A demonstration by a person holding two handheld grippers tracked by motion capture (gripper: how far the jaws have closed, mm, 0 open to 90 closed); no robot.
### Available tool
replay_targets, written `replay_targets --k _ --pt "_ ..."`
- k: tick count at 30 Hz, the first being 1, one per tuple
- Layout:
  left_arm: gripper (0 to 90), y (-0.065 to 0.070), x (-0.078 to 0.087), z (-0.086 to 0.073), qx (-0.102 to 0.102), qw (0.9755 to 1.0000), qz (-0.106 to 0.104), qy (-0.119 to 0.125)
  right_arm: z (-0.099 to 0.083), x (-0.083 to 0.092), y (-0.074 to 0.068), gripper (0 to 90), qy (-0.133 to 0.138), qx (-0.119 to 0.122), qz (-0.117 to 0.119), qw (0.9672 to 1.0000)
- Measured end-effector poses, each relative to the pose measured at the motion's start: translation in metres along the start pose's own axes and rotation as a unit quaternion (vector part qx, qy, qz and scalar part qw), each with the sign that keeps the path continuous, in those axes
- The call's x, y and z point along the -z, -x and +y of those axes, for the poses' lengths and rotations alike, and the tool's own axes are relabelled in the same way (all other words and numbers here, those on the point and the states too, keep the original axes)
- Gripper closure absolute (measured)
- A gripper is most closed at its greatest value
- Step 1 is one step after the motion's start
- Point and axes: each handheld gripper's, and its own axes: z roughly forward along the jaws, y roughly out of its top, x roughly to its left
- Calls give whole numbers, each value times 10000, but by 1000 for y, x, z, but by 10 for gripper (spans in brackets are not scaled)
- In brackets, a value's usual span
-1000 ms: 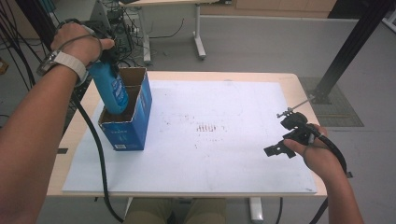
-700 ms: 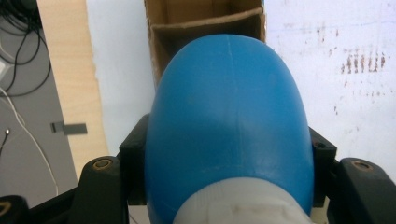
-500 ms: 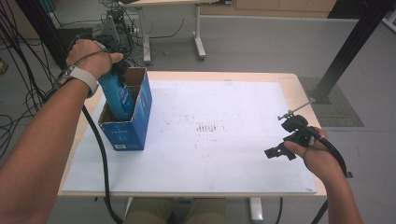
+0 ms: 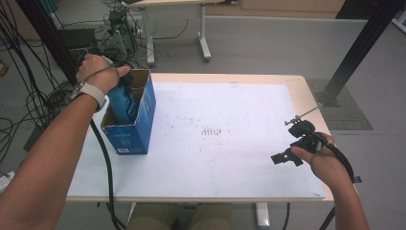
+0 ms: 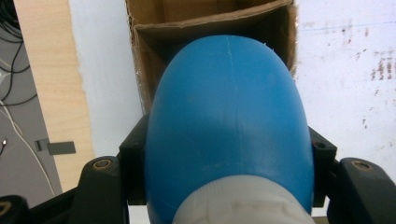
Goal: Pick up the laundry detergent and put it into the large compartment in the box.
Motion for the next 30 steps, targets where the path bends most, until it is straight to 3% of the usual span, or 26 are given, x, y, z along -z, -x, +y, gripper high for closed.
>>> replay_targets --k 30 --pt "381 5 -56 3 -148 9996 54 -212 -4 -5 1 75 -54 -101 17 9999"
